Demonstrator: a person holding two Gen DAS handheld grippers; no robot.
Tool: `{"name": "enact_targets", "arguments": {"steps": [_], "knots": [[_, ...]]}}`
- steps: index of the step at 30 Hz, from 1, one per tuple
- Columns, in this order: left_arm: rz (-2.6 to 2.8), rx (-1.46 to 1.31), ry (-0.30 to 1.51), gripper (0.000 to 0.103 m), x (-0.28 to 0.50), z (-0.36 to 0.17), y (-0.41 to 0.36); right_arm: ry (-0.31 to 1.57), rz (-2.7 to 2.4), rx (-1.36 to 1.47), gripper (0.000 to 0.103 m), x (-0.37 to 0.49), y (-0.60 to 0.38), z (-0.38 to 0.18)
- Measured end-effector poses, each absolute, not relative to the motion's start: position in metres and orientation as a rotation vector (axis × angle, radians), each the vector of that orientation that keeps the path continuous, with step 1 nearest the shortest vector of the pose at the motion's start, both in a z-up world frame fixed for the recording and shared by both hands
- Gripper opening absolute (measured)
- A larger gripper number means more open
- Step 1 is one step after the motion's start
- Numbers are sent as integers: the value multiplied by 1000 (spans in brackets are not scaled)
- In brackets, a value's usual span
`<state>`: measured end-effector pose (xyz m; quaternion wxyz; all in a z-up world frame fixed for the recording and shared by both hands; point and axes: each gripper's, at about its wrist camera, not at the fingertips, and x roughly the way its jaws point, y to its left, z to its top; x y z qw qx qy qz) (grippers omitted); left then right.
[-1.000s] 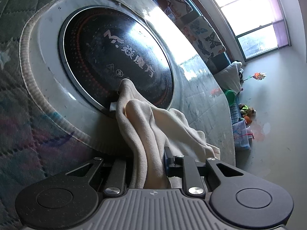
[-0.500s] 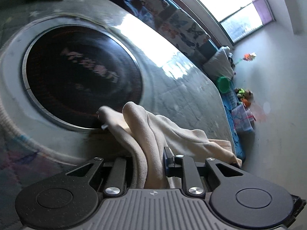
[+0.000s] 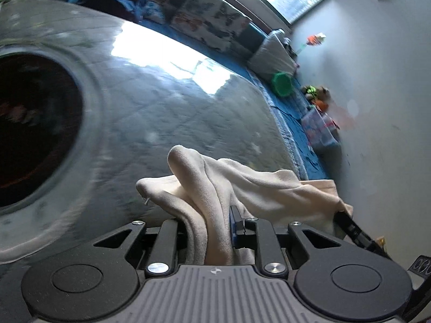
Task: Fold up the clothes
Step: 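Carry the lifted sweatshirt bundle with both grippers across the mattress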
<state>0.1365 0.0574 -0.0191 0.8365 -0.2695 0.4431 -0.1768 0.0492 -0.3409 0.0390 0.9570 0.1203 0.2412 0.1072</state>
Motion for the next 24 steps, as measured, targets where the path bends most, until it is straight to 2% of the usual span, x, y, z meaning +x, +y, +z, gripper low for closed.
{"name": "enact_targets", "arguments": {"steps": [7, 14, 24], "knots": [[-431, -500, 934, 20, 155, -6, 0, 446, 114, 224, 7, 53, -377, 55], [-453, -439, 964, 20, 159, -14, -38, 471, 42, 227, 7, 56, -406, 44], [-468, -407, 931, 20, 171, -4, -61, 468, 8, 206, 7, 65, -422, 47]]}}
